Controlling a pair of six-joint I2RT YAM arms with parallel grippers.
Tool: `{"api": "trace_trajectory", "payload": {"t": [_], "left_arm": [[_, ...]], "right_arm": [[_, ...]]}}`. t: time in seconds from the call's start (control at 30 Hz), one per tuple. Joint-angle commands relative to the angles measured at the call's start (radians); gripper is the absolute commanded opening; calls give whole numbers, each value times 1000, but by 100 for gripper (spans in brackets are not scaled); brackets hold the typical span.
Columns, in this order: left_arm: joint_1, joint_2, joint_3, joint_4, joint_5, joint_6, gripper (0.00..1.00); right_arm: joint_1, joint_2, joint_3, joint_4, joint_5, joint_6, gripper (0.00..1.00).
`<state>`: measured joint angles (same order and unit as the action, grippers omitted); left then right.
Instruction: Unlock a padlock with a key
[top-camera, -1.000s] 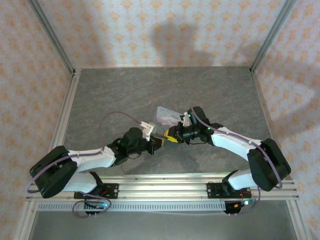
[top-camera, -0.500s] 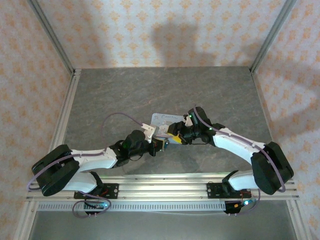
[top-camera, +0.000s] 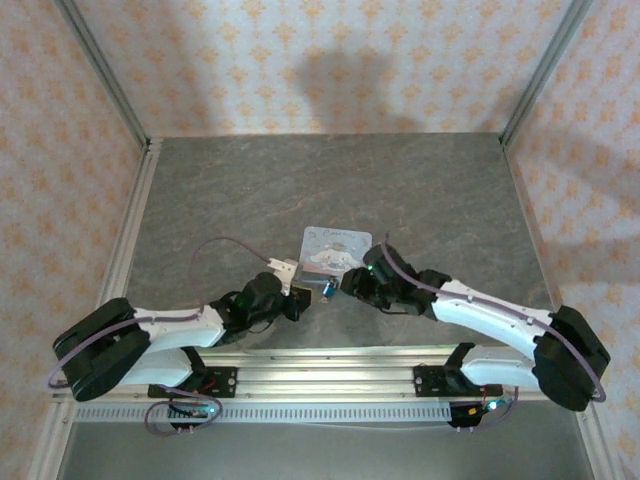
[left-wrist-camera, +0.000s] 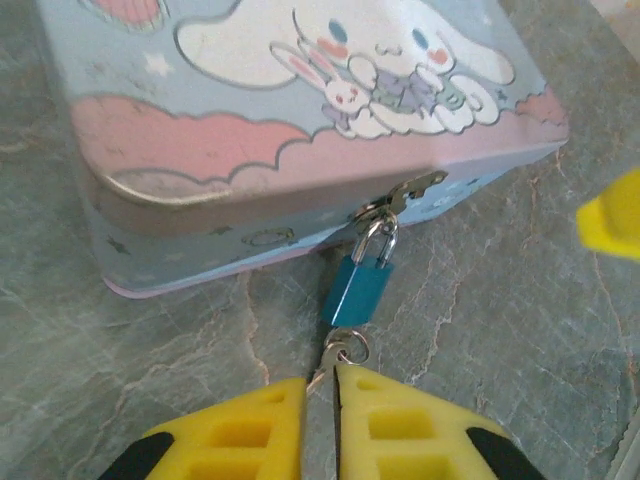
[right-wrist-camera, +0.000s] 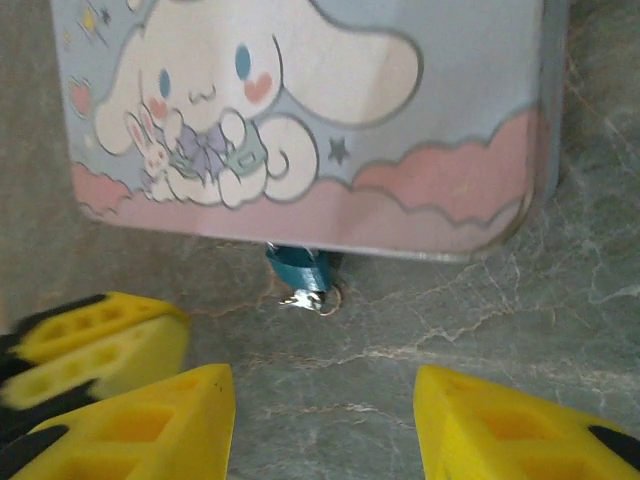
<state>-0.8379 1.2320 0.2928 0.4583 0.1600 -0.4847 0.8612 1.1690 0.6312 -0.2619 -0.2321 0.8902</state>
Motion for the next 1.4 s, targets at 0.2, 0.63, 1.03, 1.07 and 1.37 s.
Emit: {"api": "trace_trajectory", "payload": {"t": [0.2, 0.63, 1.03, 1.07, 1.37], "left_arm": [[-9, -165, -43, -156, -88, 3, 23], [-2, -289, -92, -225, -121, 7, 25], [1, -259, -80, -218, -105, 29, 26], [1, -250, -78, -215, -101, 31, 26], [1, -143, -55, -163, -58, 43, 27]], "right_arm": [[167, 234, 95, 76, 315, 102, 52], [188, 412, 197, 89, 347, 154, 52], [189, 501, 246, 57, 407, 151, 51], [188, 507, 248, 55, 412, 149, 50], [189, 552, 275, 34, 421, 127, 26]]}}
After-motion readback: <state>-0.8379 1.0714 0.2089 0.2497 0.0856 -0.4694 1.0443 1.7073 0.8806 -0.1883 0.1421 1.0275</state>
